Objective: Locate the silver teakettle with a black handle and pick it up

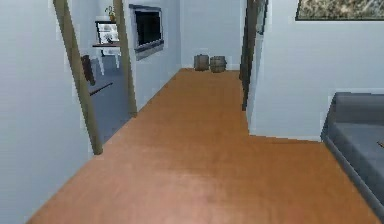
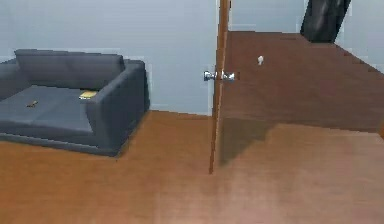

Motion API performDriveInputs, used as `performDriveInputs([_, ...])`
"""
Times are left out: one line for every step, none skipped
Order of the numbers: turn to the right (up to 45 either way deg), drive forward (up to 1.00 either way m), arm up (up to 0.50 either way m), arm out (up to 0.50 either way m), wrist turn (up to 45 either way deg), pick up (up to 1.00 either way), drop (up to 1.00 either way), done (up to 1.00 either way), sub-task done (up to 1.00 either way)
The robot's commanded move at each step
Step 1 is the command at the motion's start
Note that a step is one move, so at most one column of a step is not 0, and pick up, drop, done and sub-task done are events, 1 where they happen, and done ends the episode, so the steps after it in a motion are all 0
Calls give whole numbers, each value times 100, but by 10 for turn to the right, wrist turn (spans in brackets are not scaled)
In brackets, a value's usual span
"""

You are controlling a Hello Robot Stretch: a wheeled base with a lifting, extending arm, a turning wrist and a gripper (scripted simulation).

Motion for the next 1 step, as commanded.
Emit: performDriveInputs([30,0,0,0,0,0,0,0,0])
